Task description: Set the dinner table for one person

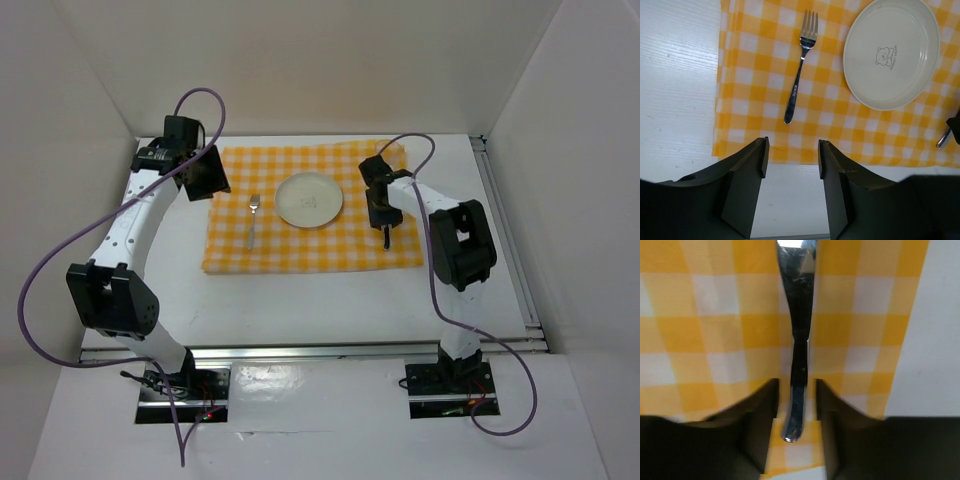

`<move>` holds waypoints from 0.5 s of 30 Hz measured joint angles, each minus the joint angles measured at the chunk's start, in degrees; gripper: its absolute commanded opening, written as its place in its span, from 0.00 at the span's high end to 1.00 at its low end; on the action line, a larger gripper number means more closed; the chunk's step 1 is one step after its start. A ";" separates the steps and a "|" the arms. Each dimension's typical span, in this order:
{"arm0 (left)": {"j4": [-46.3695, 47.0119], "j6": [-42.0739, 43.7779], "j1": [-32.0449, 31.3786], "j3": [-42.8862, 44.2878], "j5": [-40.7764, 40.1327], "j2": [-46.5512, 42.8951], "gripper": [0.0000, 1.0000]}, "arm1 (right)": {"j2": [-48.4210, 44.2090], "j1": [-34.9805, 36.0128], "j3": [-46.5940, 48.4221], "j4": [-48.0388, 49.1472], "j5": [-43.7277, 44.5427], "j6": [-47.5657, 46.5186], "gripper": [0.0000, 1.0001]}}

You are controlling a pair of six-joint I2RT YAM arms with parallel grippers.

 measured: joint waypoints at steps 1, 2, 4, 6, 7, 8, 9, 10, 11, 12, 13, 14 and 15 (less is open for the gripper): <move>0.00 0.00 0.00 0.00 0.00 0.04 0.40 | 0.55 -0.42 0.00 0.59 -0.17 -0.15 0.18; 0.00 0.00 0.00 0.00 0.00 0.04 0.40 | 0.68 -0.90 0.00 1.14 -0.15 -0.13 0.09; 0.02 0.00 0.00 0.00 0.00 0.04 0.40 | 0.39 -1.60 0.26 1.75 0.13 -0.57 0.00; 0.04 0.00 0.00 0.00 0.00 0.04 0.40 | -0.44 -2.05 0.83 2.12 0.31 -0.22 0.00; 0.04 0.00 0.00 0.00 0.00 0.04 0.40 | -1.25 -2.38 1.14 2.08 0.33 0.26 0.00; 0.04 0.02 0.00 0.00 0.00 0.04 0.40 | -2.23 -2.82 1.38 1.99 0.22 0.83 0.00; 0.07 0.02 0.00 -0.02 0.00 0.04 0.40 | -3.54 -3.21 1.53 1.88 -0.09 1.77 0.00; 0.04 0.02 0.00 -0.02 0.00 0.04 0.40 | -5.11 -3.74 1.68 1.62 -0.66 2.97 0.00; 0.07 0.07 0.00 -0.07 0.04 0.04 0.40 | -6.93 -4.59 1.70 1.51 -1.31 4.20 0.00; 0.33 0.11 0.00 -0.28 0.17 -0.04 0.40 | -8.92 -5.81 1.70 1.25 -2.43 5.70 0.00; 0.76 0.15 0.00 -0.81 0.42 -0.33 0.40 | -10.95 -7.34 1.68 1.03 -3.30 6.97 0.00; 1.33 0.24 0.00 -1.64 0.98 -0.76 0.40 | -13.29 -9.20 1.46 1.11 -4.31 8.31 0.00; 1.79 0.28 0.00 -2.43 1.42 -1.31 0.40 | -15.34 -10.95 1.11 1.11 -4.76 9.42 0.00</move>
